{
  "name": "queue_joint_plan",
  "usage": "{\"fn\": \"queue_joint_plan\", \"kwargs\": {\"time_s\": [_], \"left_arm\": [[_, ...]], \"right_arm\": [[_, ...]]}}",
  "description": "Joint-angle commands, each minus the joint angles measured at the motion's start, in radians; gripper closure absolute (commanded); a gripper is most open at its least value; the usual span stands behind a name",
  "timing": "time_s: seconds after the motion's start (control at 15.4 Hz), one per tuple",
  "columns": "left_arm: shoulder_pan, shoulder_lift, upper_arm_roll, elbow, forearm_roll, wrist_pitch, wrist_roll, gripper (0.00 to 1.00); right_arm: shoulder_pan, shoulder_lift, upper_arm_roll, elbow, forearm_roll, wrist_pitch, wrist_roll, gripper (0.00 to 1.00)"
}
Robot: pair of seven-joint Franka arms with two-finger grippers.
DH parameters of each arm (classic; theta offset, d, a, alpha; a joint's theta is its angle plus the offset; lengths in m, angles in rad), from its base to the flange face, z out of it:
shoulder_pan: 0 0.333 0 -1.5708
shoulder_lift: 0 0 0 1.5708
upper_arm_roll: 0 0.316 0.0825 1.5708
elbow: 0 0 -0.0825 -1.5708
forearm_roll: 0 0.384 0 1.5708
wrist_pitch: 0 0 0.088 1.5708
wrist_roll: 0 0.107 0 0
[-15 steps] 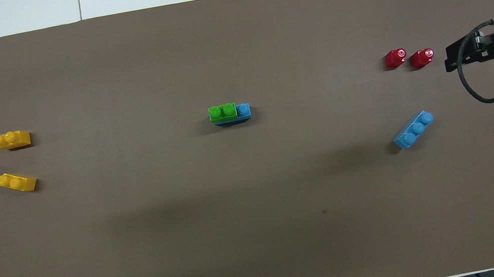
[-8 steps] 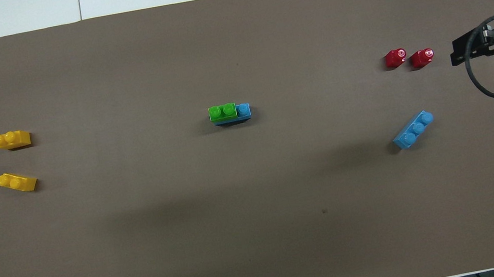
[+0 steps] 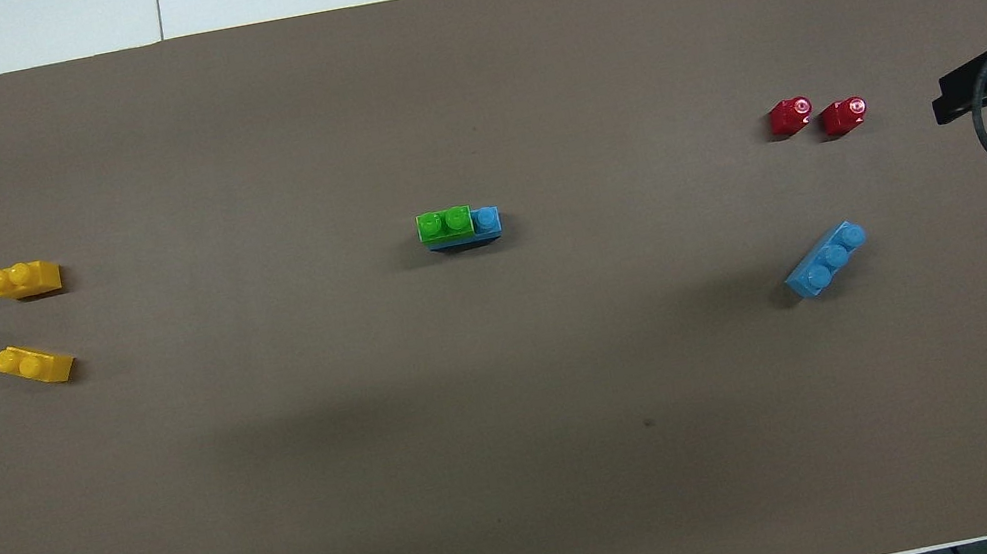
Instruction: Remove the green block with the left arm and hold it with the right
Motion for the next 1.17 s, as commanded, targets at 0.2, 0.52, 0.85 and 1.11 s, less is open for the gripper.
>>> {"fn": "queue_joint_plan", "kwargs": {"time_s": [0.2, 0.52, 0.85, 1.11], "left_arm": [[0.001, -0.042, -0.008, -0.063, -0.017, 0.003, -0.092, 0.0], [-0.036, -0.056, -0.012, -0.087, -0.017, 0.011, -0.292, 0.0], [-0.126, -0.088, -0.012, -0.164, -0.017, 0.059, -0.576, 0.0], [-0.214, -0.125, -0.012, -0.247, -0.019, 0.171, -0.899, 0.0]], "right_arm": [[-0.026, 0.048, 0.007, 0.022, -0.018, 0.04, -0.009, 0.0], [-0.031, 0.049, 0.007, 0.014, -0.012, 0.028, 0.21, 0.0], [-0.026, 0.054, 0.012, -0.006, 0.135, 0.0, 0.727, 0.0], [-0.074, 0.074, 0.012, -0.041, 0.41, -0.003, 0.994, 0.0]]}}
